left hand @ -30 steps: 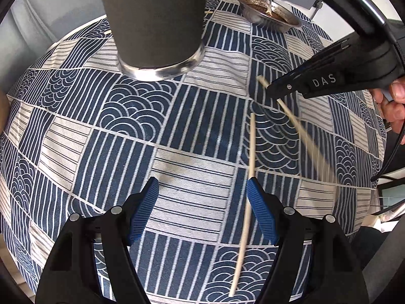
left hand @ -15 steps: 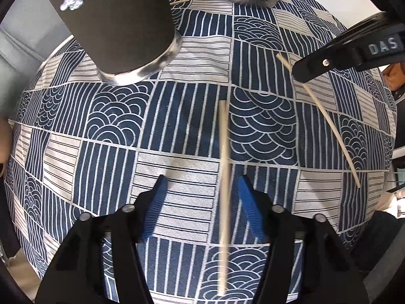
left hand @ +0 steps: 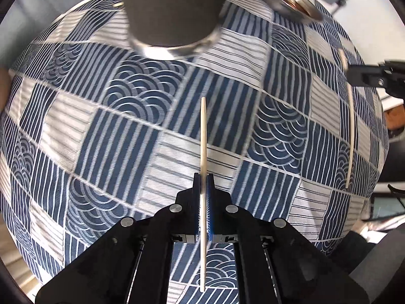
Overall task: Organize utensils
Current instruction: 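Raise both held chopsticks toward the black holder's opening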
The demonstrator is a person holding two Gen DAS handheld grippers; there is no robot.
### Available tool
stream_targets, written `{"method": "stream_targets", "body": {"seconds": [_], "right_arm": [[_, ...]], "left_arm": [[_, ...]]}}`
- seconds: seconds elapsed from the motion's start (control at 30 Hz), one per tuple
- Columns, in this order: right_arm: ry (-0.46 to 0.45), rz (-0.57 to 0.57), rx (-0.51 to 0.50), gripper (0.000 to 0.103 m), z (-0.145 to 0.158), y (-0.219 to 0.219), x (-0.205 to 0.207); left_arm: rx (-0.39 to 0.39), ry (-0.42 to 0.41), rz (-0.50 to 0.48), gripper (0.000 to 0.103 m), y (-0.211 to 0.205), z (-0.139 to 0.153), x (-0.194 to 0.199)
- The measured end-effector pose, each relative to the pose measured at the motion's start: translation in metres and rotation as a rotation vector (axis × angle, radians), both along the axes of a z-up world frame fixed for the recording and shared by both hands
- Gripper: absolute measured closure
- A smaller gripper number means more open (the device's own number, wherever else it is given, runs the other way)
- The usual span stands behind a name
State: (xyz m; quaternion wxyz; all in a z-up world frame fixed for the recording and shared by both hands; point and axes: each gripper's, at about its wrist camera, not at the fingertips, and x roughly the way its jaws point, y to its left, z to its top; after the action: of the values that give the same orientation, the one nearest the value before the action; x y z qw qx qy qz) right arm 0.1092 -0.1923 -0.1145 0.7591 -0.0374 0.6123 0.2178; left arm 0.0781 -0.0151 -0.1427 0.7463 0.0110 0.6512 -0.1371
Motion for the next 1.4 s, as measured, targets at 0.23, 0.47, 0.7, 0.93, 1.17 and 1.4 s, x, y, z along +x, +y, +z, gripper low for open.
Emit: {"method": "stream_targets", "body": {"seconds": [0.23, 0.47, 0.7, 0.93, 1.17, 1.4], "right_arm": [[-0.055, -0.021, 0.121, 0.099, 0.035, -0.002, 0.014], [-0.149, 0.013, 0.151, 0.099, 0.074, 0.005, 0.021], [-0.228, 0.066, 0.182, 0.099, 0.106, 0.015, 0.017], [-0.301, 0.109, 0.194, 0.099, 0.143, 0.023, 0.02], [-0.342, 0.107, 0.172, 0.099, 0.162, 0.023, 0.029], [-0.267, 0.08, 0.154, 0.096, 0.133, 0.015, 0.038]], "left_arm": [[-0.054, -0.087, 0.105, 0.098, 0.045, 0.044, 0.011], [-0.05, -0.216, 0.115, 0.098, 0.055, 0.102, 0.026], [-0.024, -0.287, 0.096, 0.098, 0.049, 0.137, 0.027], [-0.036, -0.321, 0.12, 0.098, 0.053, 0.152, 0.025], [-0.053, -0.358, 0.138, 0.098, 0.061, 0.166, 0.016], [-0.075, -0.381, 0.171, 0.098, 0.075, 0.176, 0.011]]}}
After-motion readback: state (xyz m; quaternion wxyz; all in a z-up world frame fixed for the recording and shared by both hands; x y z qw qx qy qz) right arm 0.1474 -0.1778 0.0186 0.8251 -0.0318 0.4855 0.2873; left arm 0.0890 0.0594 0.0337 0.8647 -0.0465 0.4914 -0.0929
